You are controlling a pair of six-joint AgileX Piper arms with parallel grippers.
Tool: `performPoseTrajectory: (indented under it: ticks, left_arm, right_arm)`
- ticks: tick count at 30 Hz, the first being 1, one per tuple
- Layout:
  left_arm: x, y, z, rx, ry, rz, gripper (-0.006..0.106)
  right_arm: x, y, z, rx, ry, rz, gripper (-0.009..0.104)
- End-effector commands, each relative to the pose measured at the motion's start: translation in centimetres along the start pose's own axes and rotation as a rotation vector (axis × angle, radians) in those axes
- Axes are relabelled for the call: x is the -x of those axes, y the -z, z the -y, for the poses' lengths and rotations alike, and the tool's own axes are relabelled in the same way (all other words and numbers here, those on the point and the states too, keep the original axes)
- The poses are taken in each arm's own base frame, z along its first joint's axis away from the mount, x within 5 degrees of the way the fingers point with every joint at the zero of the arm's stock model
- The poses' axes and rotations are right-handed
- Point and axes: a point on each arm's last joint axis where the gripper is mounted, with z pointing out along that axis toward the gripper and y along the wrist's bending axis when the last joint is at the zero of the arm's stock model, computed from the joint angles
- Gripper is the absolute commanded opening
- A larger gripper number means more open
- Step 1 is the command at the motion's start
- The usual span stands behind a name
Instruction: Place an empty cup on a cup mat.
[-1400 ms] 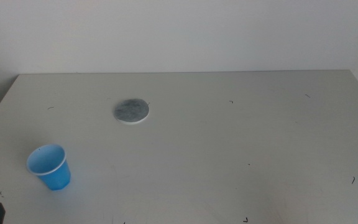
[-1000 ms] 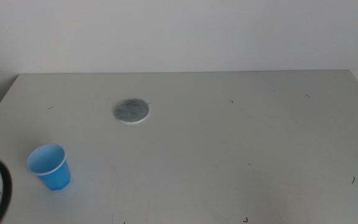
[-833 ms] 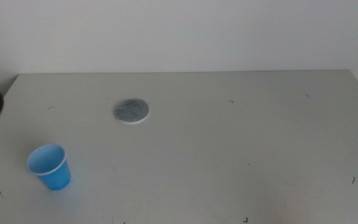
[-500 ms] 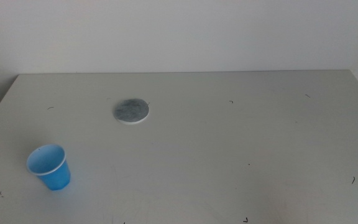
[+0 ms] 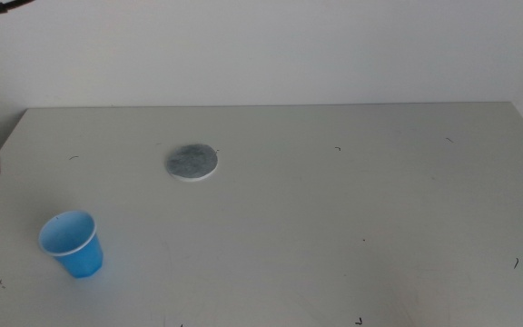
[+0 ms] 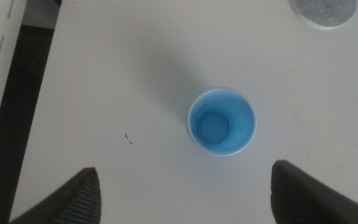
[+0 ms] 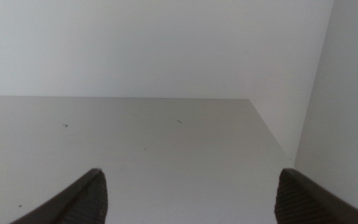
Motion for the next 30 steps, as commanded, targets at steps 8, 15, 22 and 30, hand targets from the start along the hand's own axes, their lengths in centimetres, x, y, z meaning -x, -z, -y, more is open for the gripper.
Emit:
performPoseTrajectory:
  ticks: [8, 15, 22, 30]
  left_arm:
    - [1.5, -0.8, -0.1, 0.040, -0.010, 0.029, 0.104]
    - [1.7, -1.9, 0.0, 0.034, -0.050, -0.006, 0.104]
    - [2.4, -6.3, 0.5, 0.018, -0.116, -0.148, 0.104]
    - [2.8, -11.9, 1.0, -0.004, -0.174, -0.270, 0.104]
  right_arm:
    - [1.2, 0.3, 0.0, 0.000, 0.017, 0.108, 0.094]
    - [1.2, 0.3, 0.0, 0.000, 0.017, 0.108, 0.094]
    - [1.2, 0.3, 0.0, 0.000, 0.017, 0.108, 0.094]
    - [1.2, 0.3, 0.0, 0.000, 0.017, 0.108, 0.094]
